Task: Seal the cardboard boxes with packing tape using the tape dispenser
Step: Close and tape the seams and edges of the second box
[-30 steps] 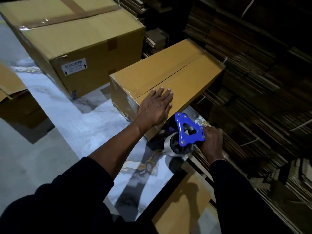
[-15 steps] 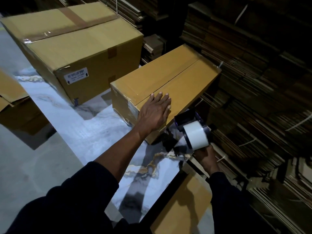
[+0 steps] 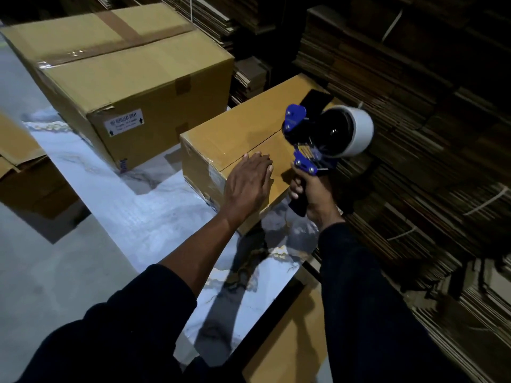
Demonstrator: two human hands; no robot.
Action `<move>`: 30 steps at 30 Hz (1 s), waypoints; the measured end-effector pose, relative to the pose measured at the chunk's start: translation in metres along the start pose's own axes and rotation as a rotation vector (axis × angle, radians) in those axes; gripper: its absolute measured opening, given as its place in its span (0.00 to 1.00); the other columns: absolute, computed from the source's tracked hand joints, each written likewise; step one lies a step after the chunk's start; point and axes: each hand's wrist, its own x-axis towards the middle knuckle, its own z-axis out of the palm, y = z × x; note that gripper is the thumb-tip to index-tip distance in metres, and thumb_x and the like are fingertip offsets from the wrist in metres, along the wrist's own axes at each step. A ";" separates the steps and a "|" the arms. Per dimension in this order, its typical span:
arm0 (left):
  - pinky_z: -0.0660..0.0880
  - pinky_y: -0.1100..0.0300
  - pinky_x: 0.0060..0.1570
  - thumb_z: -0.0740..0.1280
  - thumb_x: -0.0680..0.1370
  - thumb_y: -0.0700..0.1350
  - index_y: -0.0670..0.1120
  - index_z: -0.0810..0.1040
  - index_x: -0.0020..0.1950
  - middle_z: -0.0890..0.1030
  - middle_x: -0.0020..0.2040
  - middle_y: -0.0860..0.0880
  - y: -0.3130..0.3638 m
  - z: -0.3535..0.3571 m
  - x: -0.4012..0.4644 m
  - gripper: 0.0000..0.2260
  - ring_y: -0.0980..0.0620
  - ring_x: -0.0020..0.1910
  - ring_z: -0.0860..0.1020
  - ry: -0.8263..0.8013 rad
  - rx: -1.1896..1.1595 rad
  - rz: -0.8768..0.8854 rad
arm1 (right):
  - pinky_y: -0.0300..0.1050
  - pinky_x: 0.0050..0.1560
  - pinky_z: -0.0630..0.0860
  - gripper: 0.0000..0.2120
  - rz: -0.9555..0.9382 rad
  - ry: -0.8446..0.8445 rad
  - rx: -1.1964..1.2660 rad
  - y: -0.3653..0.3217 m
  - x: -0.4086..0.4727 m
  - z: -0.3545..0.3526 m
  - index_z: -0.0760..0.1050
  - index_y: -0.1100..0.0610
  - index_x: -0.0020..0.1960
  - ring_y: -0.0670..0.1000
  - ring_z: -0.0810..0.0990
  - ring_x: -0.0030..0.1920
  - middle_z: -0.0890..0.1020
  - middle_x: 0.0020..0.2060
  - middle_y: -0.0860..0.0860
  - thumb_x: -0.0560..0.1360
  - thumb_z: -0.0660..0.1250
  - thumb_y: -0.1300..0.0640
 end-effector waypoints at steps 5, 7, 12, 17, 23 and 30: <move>0.72 0.52 0.67 0.55 0.88 0.46 0.46 0.79 0.65 0.83 0.59 0.48 0.000 0.002 -0.002 0.14 0.50 0.59 0.79 0.098 -0.021 -0.060 | 0.43 0.31 0.62 0.22 0.046 0.052 -0.094 -0.012 0.016 0.026 0.69 0.53 0.30 0.49 0.64 0.25 0.65 0.25 0.50 0.81 0.70 0.52; 0.72 0.52 0.65 0.55 0.88 0.46 0.47 0.79 0.65 0.83 0.59 0.48 0.000 0.004 -0.003 0.14 0.51 0.59 0.79 0.108 -0.018 -0.091 | 0.43 0.29 0.61 0.21 0.060 0.049 -0.131 -0.014 0.019 0.028 0.70 0.53 0.30 0.49 0.64 0.25 0.66 0.25 0.50 0.79 0.71 0.52; 0.72 0.52 0.61 0.55 0.88 0.47 0.47 0.79 0.64 0.83 0.57 0.49 0.005 0.002 -0.005 0.14 0.50 0.57 0.79 0.120 -0.019 -0.119 | 0.44 0.27 0.60 0.21 0.007 0.102 -0.126 -0.008 0.024 0.027 0.70 0.53 0.29 0.50 0.63 0.24 0.66 0.25 0.51 0.78 0.73 0.53; 0.74 0.49 0.62 0.54 0.88 0.50 0.46 0.77 0.70 0.82 0.64 0.48 -0.007 -0.015 -0.023 0.17 0.51 0.63 0.79 -0.008 -0.280 0.005 | 0.46 0.29 0.58 0.24 -0.035 0.091 -0.140 0.000 0.029 0.025 0.69 0.51 0.26 0.51 0.61 0.24 0.65 0.23 0.50 0.78 0.73 0.54; 0.59 0.49 0.78 0.57 0.87 0.56 0.42 0.71 0.78 0.69 0.79 0.45 -0.027 -0.012 -0.052 0.25 0.49 0.80 0.65 -0.124 0.063 0.415 | 0.47 0.30 0.59 0.25 -0.024 0.080 -0.100 0.001 0.034 0.022 0.71 0.50 0.24 0.50 0.62 0.25 0.67 0.23 0.48 0.78 0.72 0.55; 0.67 0.46 0.74 0.61 0.87 0.50 0.40 0.74 0.76 0.72 0.77 0.42 -0.014 0.012 -0.055 0.21 0.45 0.78 0.69 0.051 0.276 0.358 | 0.45 0.28 0.58 0.21 -0.069 0.085 -0.089 0.004 0.035 0.024 0.71 0.53 0.28 0.50 0.61 0.24 0.66 0.23 0.51 0.77 0.73 0.58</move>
